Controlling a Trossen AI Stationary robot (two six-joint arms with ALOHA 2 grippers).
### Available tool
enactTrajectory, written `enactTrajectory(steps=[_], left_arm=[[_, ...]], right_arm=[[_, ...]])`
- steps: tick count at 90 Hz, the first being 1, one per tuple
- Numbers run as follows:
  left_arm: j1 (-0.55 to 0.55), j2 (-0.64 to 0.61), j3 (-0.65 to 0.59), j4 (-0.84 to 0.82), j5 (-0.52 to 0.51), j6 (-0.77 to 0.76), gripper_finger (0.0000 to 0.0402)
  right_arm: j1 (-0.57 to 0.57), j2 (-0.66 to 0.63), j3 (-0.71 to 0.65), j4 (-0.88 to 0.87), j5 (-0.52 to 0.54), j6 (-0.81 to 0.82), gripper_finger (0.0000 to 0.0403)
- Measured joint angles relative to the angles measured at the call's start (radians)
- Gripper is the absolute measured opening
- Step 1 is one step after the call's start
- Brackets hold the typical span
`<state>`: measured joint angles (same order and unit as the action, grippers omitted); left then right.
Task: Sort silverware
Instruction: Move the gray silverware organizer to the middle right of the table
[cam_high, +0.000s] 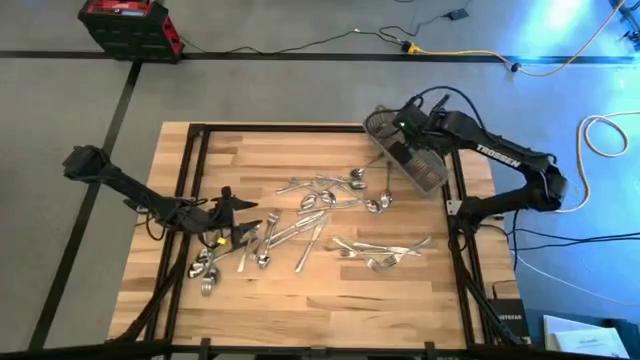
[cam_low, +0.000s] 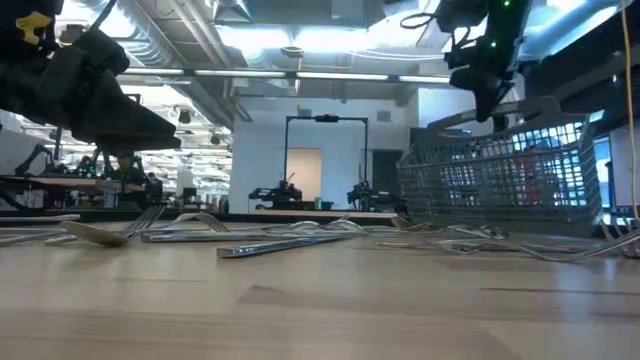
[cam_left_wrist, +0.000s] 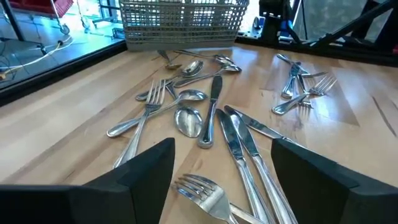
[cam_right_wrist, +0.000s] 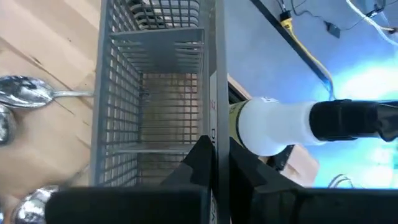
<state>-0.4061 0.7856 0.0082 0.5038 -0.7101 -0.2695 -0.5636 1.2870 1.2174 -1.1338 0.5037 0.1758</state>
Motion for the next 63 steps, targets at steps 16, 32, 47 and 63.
enactTrajectory(steps=[16,32,47,63], left_arm=[[0.000,0.000,0.000,0.000,0.000,0.000,0.0254],[0.000,0.000,0.000,0.000,0.000,0.000,0.0254],[0.000,0.000,0.000,0.000,0.000,0.000,0.0254],[0.000,0.000,0.000,-0.001,0.000,-0.001,0.0254]], right_arm=[[0.001,0.000,0.000,-0.017,0.086,-0.026,0.0002],[0.001,-0.001,0.000,-0.023,0.100,-0.026,0.0002],[0.001,-0.002,-0.006,-0.027,0.102,-0.025,0.0002],[0.002,-0.007,-0.054,-0.025,0.111,-0.027,0.0002]])
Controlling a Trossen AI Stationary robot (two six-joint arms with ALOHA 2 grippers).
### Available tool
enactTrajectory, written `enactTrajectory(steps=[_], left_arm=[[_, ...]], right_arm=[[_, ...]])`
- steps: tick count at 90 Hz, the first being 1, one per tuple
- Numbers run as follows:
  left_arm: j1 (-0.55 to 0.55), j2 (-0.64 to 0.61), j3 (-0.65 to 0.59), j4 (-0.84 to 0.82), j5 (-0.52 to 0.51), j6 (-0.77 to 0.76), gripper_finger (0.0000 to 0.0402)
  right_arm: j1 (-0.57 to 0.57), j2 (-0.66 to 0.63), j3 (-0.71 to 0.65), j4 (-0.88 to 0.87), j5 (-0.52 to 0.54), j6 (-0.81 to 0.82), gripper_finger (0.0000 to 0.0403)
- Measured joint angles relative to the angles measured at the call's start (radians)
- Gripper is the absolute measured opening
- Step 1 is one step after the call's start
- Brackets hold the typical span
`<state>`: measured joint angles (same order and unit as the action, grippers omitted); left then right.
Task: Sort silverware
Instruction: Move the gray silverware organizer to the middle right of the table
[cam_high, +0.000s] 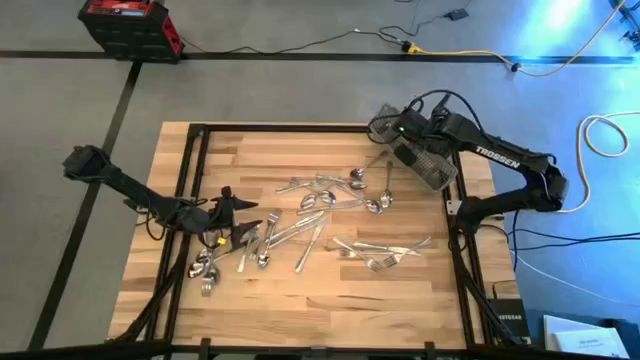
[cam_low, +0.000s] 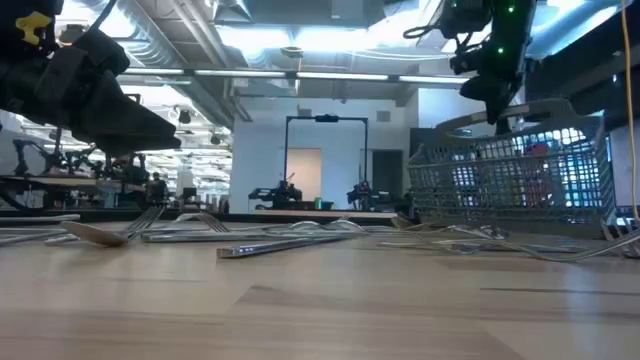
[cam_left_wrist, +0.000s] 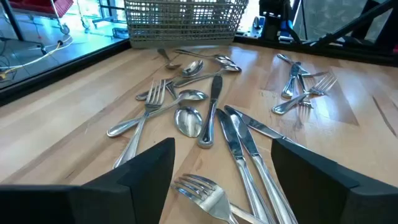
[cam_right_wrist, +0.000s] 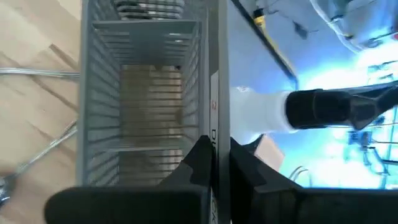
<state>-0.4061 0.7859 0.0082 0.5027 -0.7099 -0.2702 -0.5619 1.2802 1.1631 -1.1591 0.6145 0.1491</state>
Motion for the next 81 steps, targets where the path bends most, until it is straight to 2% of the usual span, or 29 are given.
enactTrajectory(steps=[24,61,81], left_arm=[[0.000,0.000,0.000,-0.001,0.000,-0.004,0.0254],[0.000,0.000,0.000,-0.002,0.000,-0.004,0.0254],[0.000,0.000,0.000,-0.002,0.000,-0.004,0.0254]], right_arm=[[0.009,-0.007,-0.033,0.014,-0.025,-0.002,0.0002],[0.143,-0.012,-0.038,0.026,-0.103,0.061,0.0002],[0.209,-0.009,-0.042,0.027,-0.178,0.082,0.0002]])
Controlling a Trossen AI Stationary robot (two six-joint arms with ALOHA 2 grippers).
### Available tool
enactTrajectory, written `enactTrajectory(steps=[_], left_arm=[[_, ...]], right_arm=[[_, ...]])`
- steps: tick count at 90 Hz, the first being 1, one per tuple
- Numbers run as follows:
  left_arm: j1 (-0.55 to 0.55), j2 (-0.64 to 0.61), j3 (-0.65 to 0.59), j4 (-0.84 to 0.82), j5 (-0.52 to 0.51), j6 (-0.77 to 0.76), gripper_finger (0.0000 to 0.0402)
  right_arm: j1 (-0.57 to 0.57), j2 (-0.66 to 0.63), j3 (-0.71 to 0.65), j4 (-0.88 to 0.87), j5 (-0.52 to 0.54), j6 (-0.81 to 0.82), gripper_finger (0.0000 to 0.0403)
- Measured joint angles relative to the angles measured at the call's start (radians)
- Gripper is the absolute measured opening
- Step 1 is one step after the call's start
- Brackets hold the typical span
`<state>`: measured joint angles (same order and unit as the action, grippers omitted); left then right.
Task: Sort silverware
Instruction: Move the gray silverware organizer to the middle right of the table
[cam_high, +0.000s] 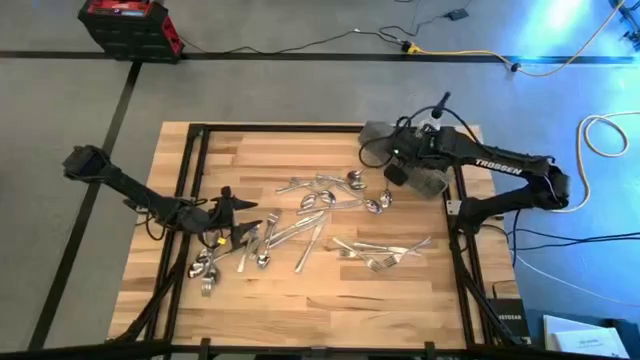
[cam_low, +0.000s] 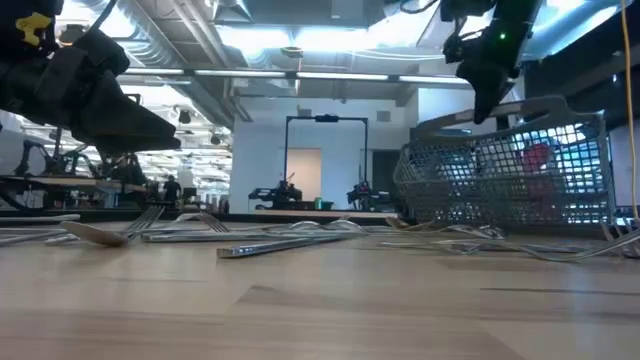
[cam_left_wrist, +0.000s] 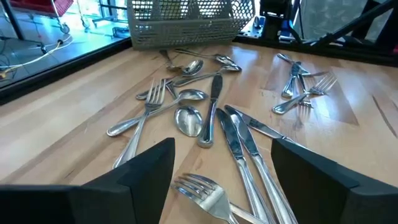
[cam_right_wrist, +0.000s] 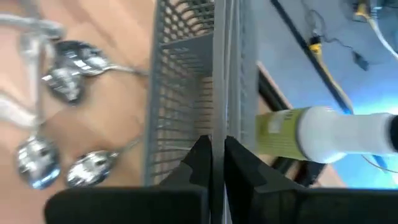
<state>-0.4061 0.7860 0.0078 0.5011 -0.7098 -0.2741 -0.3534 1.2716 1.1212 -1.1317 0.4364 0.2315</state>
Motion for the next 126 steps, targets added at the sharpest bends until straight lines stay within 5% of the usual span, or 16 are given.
enactTrajectory(steps=[68,126], left_arm=[[0.000,0.000,0.000,-0.002,0.000,-0.003,0.0254],[0.000,0.000,0.000,-0.003,0.000,-0.003,0.0254]], right_arm=[[0.032,0.002,0.064,-0.004,-0.078,-0.002,0.0002],[0.033,-0.058,0.070,0.061,-0.294,-0.021,0.0002]])
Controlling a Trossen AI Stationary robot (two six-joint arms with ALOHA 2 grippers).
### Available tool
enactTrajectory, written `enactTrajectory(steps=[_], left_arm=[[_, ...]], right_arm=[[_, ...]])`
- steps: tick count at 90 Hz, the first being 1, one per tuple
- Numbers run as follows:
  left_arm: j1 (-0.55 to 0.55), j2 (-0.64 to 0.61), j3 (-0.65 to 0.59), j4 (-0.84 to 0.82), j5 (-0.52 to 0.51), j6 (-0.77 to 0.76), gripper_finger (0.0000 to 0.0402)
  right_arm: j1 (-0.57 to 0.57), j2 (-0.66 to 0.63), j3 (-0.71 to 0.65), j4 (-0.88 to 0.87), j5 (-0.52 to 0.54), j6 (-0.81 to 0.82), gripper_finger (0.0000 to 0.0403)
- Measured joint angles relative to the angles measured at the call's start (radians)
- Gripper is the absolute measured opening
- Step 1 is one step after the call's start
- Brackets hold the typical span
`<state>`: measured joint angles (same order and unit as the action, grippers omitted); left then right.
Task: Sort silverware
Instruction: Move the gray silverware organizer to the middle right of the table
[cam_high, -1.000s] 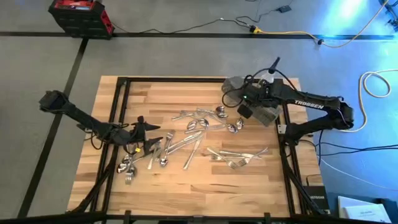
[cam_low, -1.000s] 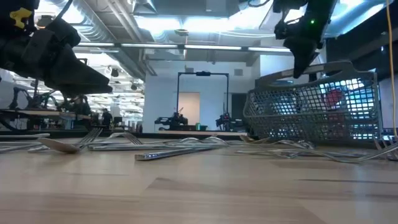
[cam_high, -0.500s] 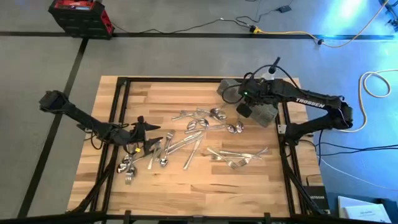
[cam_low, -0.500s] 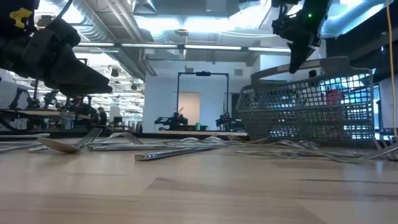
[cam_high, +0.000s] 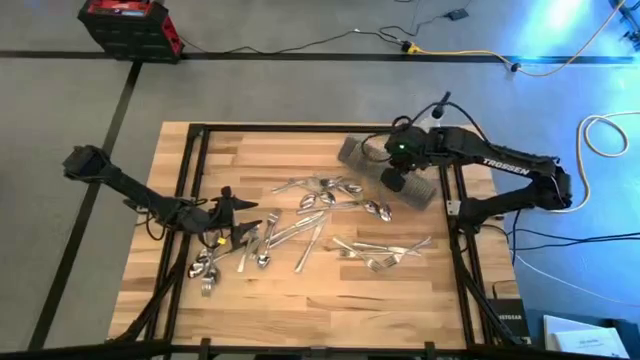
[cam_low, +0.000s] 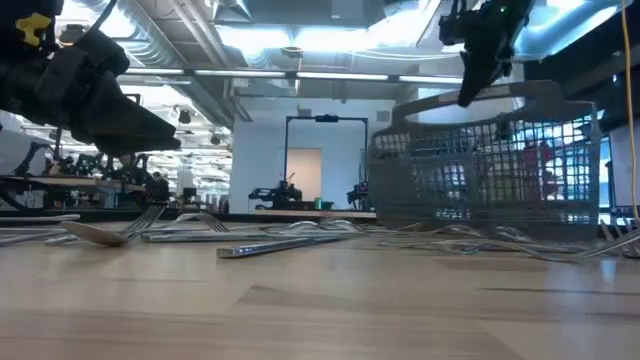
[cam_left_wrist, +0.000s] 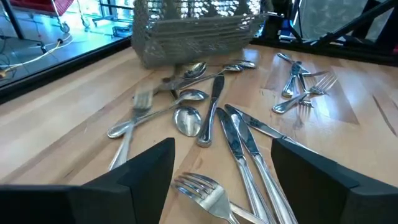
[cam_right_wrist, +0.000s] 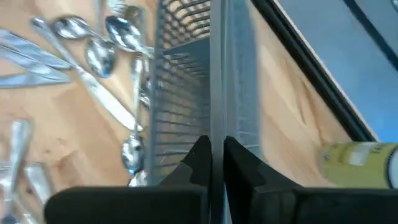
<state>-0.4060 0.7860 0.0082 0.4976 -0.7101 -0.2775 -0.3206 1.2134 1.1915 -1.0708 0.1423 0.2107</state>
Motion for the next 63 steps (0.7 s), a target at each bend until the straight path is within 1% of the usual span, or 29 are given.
enactTrajectory(steps=[12,17,22,36,63], left_arm=[[0.000,0.000,0.000,0.000,0.000,0.000,0.0254],[0.000,0.000,0.000,0.000,0.000,0.000,0.0254],[0.000,0.000,0.000,0.000,0.000,0.000,0.0254],[0.000,0.000,0.000,0.000,0.000,-0.003,0.0254],[0.000,0.000,0.000,0.000,0.000,-0.003,0.0254]], right_arm=[[0.002,-0.018,-0.002,0.002,-0.079,0.006,0.0002],[0.002,-0.020,0.000,0.002,-0.090,0.006,0.0002],[0.002,-0.020,0.000,-0.001,-0.086,0.002,0.0002],[0.000,-0.020,0.000,0.006,-0.031,-0.004,0.0002],[0.000,-0.020,0.000,0.002,-0.013,-0.006,0.0002]])
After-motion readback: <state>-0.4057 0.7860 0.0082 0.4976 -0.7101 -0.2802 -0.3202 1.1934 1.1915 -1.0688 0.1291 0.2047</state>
